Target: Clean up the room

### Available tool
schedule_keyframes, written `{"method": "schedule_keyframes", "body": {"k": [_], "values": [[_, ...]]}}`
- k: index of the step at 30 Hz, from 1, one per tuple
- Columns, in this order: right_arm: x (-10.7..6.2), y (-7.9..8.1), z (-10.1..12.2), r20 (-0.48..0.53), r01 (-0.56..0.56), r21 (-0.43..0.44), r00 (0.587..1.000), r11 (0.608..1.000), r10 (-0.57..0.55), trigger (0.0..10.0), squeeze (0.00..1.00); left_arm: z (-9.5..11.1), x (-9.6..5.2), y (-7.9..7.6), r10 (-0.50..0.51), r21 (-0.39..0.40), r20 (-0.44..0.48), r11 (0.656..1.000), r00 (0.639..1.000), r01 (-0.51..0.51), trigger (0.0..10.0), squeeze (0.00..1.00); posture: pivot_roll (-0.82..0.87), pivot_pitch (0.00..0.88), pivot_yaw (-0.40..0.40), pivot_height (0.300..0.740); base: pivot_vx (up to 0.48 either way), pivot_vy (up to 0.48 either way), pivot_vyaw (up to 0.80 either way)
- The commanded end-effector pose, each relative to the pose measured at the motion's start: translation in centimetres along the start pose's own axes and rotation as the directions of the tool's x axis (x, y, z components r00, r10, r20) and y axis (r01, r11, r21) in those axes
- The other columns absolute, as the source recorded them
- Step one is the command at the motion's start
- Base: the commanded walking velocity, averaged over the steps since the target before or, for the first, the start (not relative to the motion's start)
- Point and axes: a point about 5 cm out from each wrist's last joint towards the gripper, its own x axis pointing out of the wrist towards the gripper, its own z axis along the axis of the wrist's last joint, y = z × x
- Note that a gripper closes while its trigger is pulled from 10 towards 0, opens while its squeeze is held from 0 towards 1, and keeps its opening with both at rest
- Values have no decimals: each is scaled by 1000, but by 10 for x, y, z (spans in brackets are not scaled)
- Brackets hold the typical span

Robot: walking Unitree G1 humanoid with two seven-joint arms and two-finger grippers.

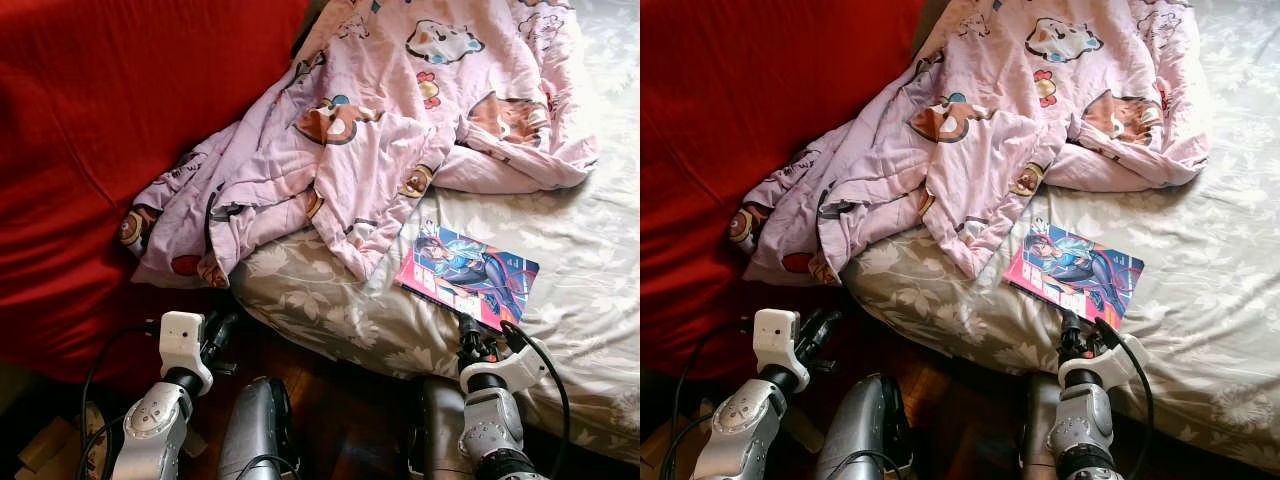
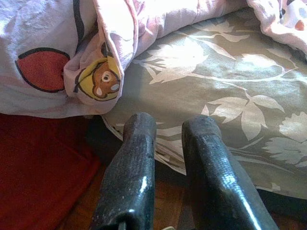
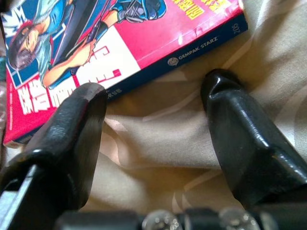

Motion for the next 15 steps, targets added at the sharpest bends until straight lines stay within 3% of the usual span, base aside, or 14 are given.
{"method": "schedule_keyframes", "body": {"k": [1,7,15], "values": [[-5,-8,-8,-40,37,33,999,999,-36,10000,0,-5,-5,4,-3,14,-36,1000,999,3,10000,0,85,240,136,586,0,0,0],[-12,-12,-15,-40,29,28,999,999,-28,10000,0,-5,-4,4,-3,19,-35,1000,999,4,10000,0,75,236,128,586,0,0,0],[-34,-30,-26,-9,66,16,998,998,-66,10000,0,-6,-3,3,-1,18,-35,1000,999,2,10000,0,58,240,122,586,0,0,0]]}}
